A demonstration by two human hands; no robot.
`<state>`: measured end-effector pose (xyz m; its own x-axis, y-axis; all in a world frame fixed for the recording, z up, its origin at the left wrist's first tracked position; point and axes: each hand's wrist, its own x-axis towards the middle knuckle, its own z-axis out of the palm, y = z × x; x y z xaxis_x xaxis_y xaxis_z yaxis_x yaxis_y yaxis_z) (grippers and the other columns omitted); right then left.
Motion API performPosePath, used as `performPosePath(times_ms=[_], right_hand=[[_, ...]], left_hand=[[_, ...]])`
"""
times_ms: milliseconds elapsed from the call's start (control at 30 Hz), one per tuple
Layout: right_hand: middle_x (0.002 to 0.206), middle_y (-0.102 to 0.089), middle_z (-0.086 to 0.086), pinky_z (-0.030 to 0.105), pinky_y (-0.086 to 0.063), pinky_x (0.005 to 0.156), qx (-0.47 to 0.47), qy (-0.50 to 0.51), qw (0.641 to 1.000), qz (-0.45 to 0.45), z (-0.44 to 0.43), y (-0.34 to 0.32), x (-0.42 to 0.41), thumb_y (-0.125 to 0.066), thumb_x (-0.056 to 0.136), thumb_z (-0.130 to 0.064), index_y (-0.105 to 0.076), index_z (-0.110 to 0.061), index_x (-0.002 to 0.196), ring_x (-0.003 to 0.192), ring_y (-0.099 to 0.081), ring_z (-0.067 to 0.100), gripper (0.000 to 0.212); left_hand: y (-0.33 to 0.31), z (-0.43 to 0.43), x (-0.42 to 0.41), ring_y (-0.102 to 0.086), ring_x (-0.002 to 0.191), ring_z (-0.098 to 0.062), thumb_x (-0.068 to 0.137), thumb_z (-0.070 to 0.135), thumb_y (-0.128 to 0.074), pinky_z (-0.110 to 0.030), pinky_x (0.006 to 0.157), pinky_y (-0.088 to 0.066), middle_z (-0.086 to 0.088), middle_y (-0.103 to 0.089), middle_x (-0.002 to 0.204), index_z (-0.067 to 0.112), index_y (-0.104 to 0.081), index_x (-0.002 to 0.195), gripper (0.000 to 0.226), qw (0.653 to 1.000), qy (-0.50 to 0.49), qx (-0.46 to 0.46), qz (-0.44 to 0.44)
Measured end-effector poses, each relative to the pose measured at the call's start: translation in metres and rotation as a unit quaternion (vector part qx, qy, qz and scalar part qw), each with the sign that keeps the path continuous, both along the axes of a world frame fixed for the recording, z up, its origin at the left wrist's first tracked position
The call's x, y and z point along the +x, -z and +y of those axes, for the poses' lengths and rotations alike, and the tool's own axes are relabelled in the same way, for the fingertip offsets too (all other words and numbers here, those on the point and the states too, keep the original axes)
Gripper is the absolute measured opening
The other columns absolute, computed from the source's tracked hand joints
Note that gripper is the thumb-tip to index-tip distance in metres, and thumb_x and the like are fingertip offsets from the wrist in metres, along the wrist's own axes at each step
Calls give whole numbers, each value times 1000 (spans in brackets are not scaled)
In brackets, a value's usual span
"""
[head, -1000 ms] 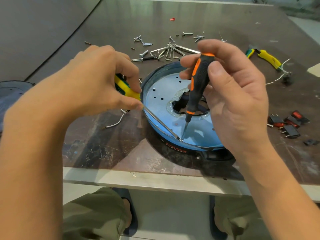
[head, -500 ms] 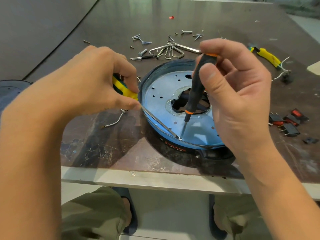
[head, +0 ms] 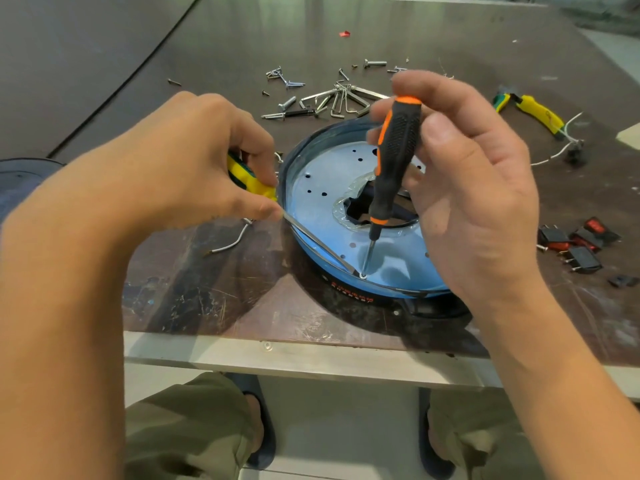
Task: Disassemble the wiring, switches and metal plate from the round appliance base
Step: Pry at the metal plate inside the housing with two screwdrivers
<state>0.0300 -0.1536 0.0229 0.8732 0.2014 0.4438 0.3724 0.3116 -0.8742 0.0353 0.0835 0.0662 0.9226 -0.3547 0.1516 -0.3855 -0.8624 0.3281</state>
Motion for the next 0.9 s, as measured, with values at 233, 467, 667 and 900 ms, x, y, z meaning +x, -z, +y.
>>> performPosePath(times_ms=[233,467,667,900], right_hand=[[97,-61,5,31,-52,76,-29,20,999,-39,-2,2,3,-59,97,0,-59,-10,121,85,-56,17,26],[101,-57,1,18,-48,76,-49,32,996,-68,0,0,1,-67,93,-4,-57,-9,120,88,-54,7,29],[103,-64,12,41,-54,86,-25,19,998,-56,-2,3,2,-56,97,3,-56,-6,129,94,-61,23,33],[99,-59,6,26,-48,79,-41,34,997,-53,1,1,1,-65,96,-3,-58,-7,120,88,-56,15,26]], left_hand=[[2,2,0,-56,69,-5,57,55,-78,-23,53,-37,8,-64,65,32,-69,68,27,1000,-10,-1,8],[2,1,1,-58,69,-2,56,52,-83,-22,53,-36,15,-63,68,32,-68,67,26,1000,-20,-3,12],[2,2,0,-58,68,-1,57,52,-85,-24,53,-39,18,-64,67,35,-68,69,27,1000,-26,0,17],[2,2,0,-57,69,-2,55,53,-86,-28,54,-44,17,-63,68,39,-68,73,29,999,-39,-2,21]])
